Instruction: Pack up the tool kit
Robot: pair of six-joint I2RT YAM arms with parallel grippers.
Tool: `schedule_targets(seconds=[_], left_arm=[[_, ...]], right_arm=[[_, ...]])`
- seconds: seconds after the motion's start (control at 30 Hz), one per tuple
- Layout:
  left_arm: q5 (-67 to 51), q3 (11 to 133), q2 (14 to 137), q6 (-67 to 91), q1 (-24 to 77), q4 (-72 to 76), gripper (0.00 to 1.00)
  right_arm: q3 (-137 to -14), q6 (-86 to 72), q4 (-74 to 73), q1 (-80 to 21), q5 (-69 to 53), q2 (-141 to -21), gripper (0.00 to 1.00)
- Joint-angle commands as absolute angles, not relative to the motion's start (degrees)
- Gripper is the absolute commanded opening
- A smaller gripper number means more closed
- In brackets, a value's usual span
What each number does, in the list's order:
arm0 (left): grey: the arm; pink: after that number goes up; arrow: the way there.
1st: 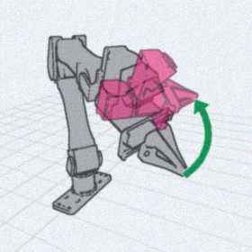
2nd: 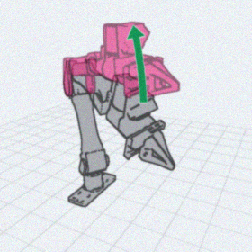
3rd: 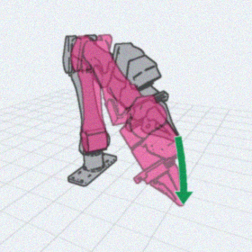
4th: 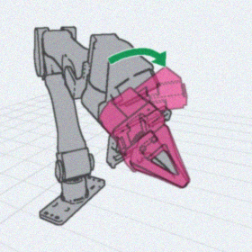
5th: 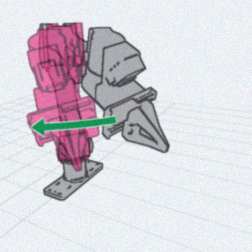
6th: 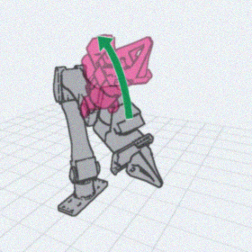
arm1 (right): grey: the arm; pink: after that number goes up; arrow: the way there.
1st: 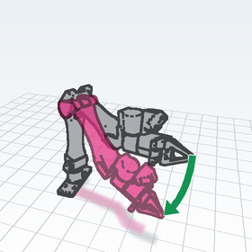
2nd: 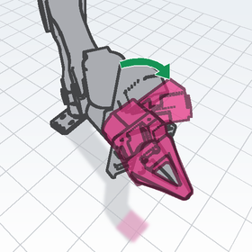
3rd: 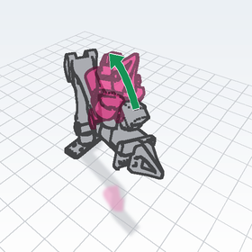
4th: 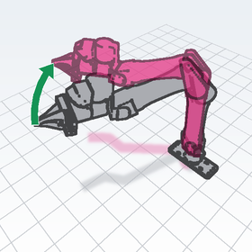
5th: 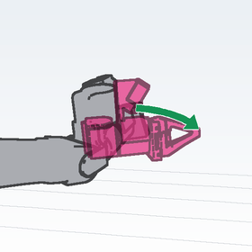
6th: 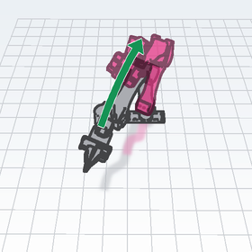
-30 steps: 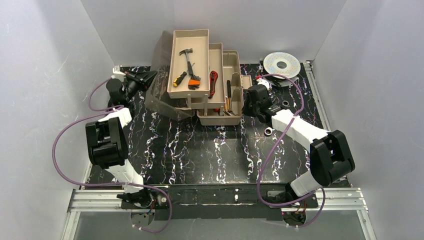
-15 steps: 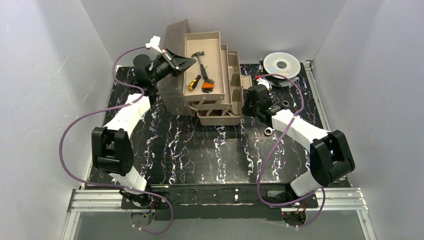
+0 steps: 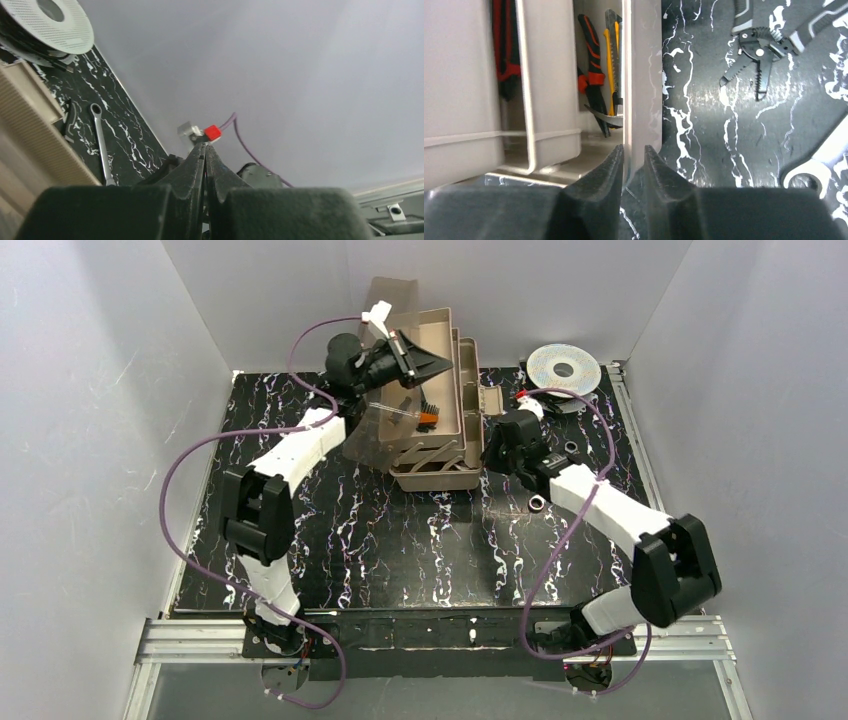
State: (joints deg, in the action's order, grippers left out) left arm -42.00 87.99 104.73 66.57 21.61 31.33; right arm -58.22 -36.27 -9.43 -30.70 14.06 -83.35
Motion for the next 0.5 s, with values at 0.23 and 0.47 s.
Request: schedule_targets(seconds=[0.23, 0.47], left_arm=[[-41.69, 99.32, 119.86, 66.28, 30.98, 26.34, 0.0], [-44.02, 112.92, 118.91, 56.99, 35.97, 10.93, 0.03]], right_arm=[[-55.37, -39.09, -15.81, -27.4, 23.24, -64.22, 0.59], [-54.25, -39.43, -15.64, -24.38, 22.44, -61.53, 0.63]])
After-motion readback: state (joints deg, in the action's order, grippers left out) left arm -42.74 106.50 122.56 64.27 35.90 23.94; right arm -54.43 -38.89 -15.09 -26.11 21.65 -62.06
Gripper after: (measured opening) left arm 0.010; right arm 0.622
